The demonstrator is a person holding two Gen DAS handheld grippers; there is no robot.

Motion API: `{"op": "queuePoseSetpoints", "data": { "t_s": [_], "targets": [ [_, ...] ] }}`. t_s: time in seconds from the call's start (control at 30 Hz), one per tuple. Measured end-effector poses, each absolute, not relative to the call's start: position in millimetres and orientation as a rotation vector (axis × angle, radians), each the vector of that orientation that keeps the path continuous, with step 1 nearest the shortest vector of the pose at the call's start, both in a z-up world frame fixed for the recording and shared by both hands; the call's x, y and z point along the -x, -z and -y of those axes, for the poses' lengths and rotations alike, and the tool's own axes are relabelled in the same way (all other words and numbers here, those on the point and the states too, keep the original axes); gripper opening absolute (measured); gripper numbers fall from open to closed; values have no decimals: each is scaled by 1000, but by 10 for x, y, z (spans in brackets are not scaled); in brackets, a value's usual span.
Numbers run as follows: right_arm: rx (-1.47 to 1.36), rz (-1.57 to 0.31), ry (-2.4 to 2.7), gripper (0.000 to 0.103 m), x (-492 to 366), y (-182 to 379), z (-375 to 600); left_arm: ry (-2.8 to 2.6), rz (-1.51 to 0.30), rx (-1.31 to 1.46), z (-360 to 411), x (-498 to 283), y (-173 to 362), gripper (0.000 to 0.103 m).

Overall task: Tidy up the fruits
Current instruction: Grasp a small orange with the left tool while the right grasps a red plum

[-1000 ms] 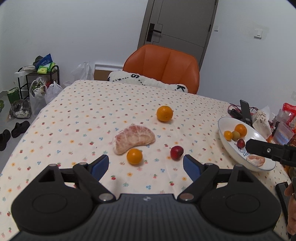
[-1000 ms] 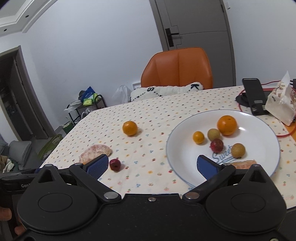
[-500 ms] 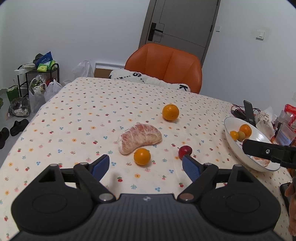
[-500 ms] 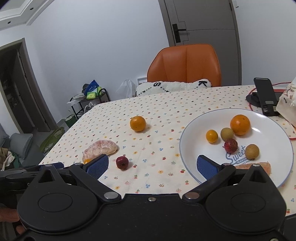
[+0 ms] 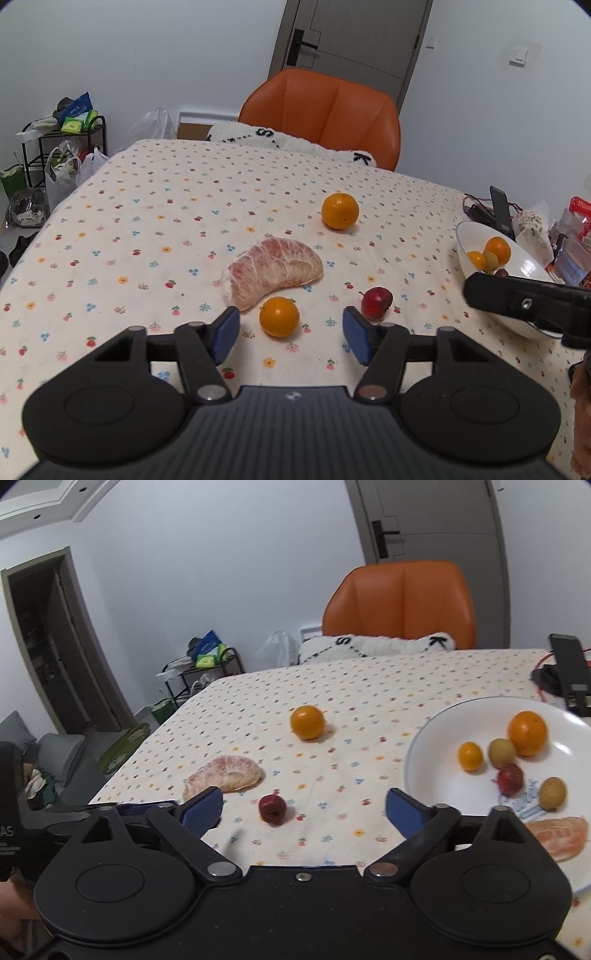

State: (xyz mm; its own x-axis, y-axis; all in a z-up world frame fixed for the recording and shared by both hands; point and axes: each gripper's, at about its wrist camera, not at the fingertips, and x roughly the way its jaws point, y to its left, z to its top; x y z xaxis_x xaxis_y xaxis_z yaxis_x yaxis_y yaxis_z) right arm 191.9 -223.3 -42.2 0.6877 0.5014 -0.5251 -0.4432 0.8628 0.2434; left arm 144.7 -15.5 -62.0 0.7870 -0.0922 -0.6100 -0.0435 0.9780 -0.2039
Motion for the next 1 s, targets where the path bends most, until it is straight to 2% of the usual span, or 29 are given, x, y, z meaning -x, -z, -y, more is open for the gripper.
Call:
{"op": "queuePoseSetpoints", "data": {
  "t_s": [0.1, 0.23, 0.77, 1.0],
  "targets": [
    [-110, -638, -545, 82, -1974, 481, 2191, 17, -678, 204, 162, -1487, 655, 46],
    [-110, -657, -559, 74, -2025, 547, 2118, 10, -684, 196, 134, -1513, 654, 23],
    [-55, -678, -590, 64, -2171, 649, 1815, 14, -639, 181, -76, -1436, 503, 23],
    [-34, -700, -596, 45, -2206, 712, 1723, 47, -627, 166, -86, -1418, 495, 23]
  ]
}}
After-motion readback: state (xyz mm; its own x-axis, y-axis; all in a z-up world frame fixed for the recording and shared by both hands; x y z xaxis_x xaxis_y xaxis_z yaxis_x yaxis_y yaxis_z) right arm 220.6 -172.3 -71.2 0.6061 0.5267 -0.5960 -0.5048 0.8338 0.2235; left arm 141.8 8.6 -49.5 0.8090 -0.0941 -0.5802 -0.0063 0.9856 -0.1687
